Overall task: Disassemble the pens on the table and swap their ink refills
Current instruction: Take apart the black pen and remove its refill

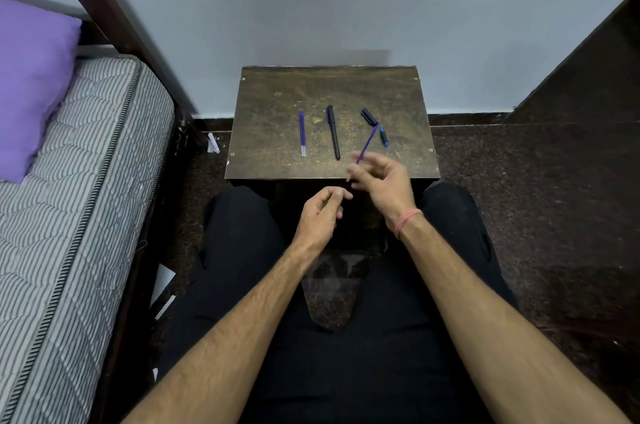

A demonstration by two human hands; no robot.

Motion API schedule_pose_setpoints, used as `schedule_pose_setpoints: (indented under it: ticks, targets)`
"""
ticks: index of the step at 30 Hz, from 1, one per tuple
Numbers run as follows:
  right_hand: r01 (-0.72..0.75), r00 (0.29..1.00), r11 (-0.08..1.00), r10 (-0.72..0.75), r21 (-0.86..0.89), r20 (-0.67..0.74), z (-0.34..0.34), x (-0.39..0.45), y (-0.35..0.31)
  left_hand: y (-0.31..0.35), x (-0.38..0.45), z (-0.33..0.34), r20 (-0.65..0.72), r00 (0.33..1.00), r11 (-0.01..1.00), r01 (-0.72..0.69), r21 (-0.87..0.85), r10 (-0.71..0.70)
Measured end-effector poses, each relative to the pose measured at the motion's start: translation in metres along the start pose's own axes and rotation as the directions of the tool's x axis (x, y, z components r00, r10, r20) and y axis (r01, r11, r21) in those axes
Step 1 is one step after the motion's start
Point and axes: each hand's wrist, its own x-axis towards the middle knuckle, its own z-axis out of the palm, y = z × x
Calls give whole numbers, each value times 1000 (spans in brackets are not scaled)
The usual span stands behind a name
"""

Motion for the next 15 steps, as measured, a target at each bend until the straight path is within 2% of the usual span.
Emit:
schedule_pose_setpoints:
  ticks: [3, 6, 8, 15]
  targets:
    - [24, 971, 997, -42, -76, -236, -23, 20, -8, -3, 2, 2, 6, 1000, 1000, -9, 18, 9]
    - [9, 914, 945, -141, -327, -382, -46, 43, -11, -3, 6, 2, 6, 1000, 1000, 0, 14, 0]
    - [-19, 899, 888, -186, -460, -397, -54, 55, -11, -4, 11, 2, 10, 1000, 1000, 15, -25, -15]
    - [-113, 875, 725, -251, -680, -413, -57, 83, -14, -6, 24, 3, 8, 1000, 998, 4, -69, -4]
